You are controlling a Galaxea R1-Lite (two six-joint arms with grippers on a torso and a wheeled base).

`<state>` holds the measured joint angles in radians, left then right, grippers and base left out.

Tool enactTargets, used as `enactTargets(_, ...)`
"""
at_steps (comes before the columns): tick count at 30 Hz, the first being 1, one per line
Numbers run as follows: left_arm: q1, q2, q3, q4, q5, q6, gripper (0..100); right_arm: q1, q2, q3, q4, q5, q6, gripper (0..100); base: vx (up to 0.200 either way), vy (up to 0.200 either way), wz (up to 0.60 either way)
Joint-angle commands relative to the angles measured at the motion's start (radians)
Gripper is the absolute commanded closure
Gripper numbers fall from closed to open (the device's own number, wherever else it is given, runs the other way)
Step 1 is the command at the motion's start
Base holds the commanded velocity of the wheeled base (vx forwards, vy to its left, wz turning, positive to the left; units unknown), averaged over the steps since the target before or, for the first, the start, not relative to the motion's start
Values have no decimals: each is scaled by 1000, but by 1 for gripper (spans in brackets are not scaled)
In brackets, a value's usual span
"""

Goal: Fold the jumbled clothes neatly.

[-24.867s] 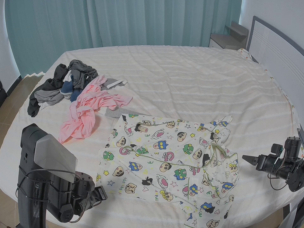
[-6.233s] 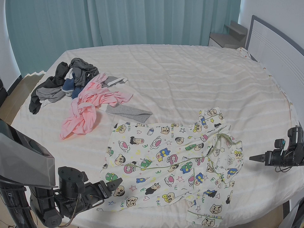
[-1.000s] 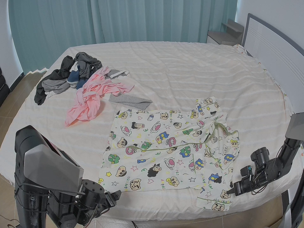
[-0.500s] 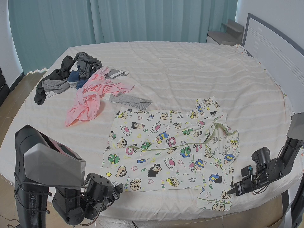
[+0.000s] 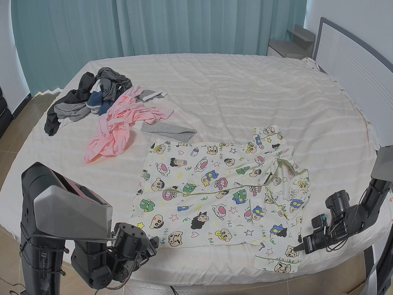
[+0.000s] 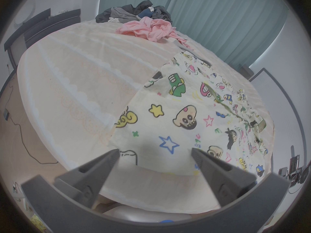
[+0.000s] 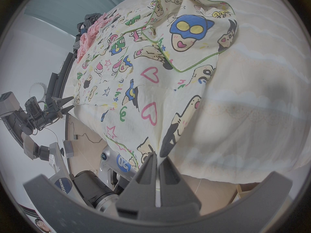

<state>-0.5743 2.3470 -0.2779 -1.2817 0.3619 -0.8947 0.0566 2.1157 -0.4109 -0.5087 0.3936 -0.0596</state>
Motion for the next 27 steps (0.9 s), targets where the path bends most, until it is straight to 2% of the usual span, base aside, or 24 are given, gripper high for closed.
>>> enactTargets(1, 1, 32, -27, 22, 0, 2, 100, 0, 0, 0, -1, 1, 0, 100, 0, 0, 0)
enactTargets(10, 5, 28, -18, 28, 0, 11, 100, 0, 0, 1, -1, 1, 0, 100, 0, 0, 0)
enactTargets(14, 24, 11, 28, 27, 0, 51, 100, 0, -2, 3, -2, 1, 3, 100, 0, 0, 0)
enactTargets(27, 54, -41, 101, 24, -1, 53, 100, 0, -3, 6, -4, 1, 4, 100, 0, 0, 0)
